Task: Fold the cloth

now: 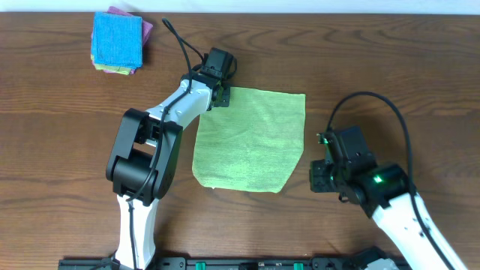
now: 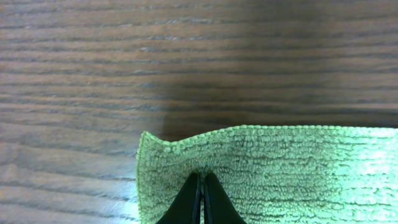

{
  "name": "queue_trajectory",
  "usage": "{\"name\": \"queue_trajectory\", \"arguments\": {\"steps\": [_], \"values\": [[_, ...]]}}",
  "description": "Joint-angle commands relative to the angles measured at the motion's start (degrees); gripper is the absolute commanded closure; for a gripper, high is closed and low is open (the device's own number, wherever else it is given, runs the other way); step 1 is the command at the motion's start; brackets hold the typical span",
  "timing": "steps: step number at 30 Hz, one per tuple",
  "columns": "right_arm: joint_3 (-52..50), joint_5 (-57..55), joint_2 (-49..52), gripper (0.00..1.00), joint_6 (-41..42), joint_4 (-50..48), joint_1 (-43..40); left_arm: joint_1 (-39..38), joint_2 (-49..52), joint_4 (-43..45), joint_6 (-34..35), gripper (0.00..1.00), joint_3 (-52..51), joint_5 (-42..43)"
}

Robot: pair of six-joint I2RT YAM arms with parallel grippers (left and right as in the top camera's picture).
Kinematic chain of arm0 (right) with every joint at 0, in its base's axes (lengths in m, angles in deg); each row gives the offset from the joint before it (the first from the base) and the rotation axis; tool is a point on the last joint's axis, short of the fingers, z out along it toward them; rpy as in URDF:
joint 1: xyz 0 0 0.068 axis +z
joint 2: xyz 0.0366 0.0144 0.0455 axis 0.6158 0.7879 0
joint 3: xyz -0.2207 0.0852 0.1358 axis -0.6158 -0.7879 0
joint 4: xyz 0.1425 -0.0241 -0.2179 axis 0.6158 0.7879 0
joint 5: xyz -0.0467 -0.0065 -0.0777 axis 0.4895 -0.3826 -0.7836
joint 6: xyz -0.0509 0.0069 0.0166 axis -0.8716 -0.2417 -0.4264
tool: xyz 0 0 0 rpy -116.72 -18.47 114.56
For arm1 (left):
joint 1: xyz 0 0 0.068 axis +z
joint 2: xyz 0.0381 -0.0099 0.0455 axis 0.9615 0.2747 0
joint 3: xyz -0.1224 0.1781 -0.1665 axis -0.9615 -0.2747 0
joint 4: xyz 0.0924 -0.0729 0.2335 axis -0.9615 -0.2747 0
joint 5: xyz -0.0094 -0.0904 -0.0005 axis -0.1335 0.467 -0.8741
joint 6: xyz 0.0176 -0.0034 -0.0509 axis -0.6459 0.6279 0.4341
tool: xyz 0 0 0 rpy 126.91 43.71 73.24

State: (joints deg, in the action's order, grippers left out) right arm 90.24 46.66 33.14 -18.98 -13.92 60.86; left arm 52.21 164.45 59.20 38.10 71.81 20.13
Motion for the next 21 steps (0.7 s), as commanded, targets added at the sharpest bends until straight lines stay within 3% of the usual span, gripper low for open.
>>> {"name": "queue_trajectory", "arguments": {"steps": [1,5,6,7,8,11,16,21], "values": [[0.8,2.8,3.8,0.99,-3.1,0.2,0.5,0.9,2.8,-3.3,0.3,0.94,-2.2,-2.3],[0.8,3.8,9.6,0.98,-3.5,-1.2,0.5,0.9,2.8,-4.0,0.3,0.95,-2.2,-2.5],[0.8,4.8,10.6,0.94,-4.6,-2.1,0.5,0.9,2.8,-4.2,0.3,0.95,-2.2,-2.5],[0.8,6.1,11.8,0.79,-6.4,-3.1,0.5,0.9,2.8,-4.4,0.3,0.94,-2.2,-2.4],[0.8,6.6,12.6,0.71,-7.3,-3.7,0.5,0.9,2.8,-4.5,0.6,0.94,-2.2,-2.5],[0.8,6.7,15.7,0.68,-8.6,-5.1,0.5,0.9,2.8,-4.8,1.6,0.94,-2.2,-2.4],[0.8,6.7,20.5,0.98,-9.1,-7.1,0.5,0.9,2.8,-4.8,1.8,0.94,-2.2,-2.4],[0.8,6.7,26.3,0.99,-9.0,-10.6,0.5,0.9,2.8,-4.8,2.2,0.94,-2.2,-2.4]]}}
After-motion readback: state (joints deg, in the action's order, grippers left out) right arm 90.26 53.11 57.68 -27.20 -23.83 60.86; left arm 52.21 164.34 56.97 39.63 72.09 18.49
